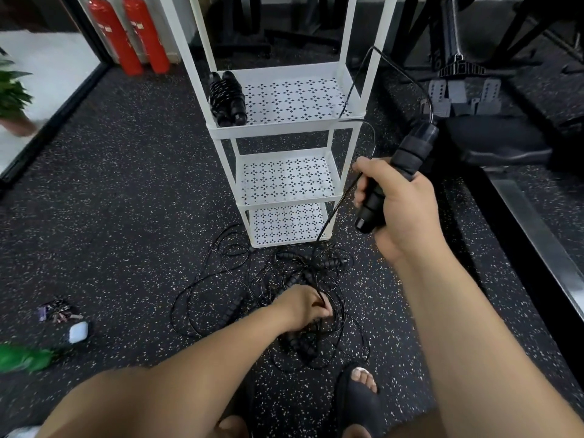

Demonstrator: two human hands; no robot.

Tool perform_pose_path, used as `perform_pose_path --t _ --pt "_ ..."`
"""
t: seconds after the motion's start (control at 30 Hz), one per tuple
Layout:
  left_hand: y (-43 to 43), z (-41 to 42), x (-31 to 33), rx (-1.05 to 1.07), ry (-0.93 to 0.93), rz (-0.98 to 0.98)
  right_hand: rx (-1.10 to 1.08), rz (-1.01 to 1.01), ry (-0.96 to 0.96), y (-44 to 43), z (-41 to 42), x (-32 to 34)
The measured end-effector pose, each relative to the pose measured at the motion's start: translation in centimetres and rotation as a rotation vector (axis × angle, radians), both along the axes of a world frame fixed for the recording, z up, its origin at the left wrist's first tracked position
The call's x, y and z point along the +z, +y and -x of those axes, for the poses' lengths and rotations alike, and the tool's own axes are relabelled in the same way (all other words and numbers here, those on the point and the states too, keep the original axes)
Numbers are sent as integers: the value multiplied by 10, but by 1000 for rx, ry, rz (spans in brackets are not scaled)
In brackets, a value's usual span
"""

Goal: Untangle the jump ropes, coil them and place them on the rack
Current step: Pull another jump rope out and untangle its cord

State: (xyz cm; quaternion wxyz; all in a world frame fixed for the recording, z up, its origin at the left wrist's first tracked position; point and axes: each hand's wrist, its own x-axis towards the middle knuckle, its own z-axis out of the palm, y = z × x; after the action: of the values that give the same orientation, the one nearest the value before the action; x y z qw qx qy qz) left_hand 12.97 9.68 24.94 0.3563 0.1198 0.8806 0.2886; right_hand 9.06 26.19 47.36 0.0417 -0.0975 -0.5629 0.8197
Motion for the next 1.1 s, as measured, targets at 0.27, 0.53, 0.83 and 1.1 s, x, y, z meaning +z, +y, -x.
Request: perform_pose_path --t 0.27,0.53,0.83,1.1 --pt "-10 24 64 -154 12 95 -92 173 -57 13 4 2" --pt "-46 40 131 -180 70 103 -242 250 82 26 4 15" --pt "-56 52 179 36 118 -146 -294 323 -61 36 6 5" --pt "-55 58 203 250 202 -362 -338 351 -307 34 11 -33"
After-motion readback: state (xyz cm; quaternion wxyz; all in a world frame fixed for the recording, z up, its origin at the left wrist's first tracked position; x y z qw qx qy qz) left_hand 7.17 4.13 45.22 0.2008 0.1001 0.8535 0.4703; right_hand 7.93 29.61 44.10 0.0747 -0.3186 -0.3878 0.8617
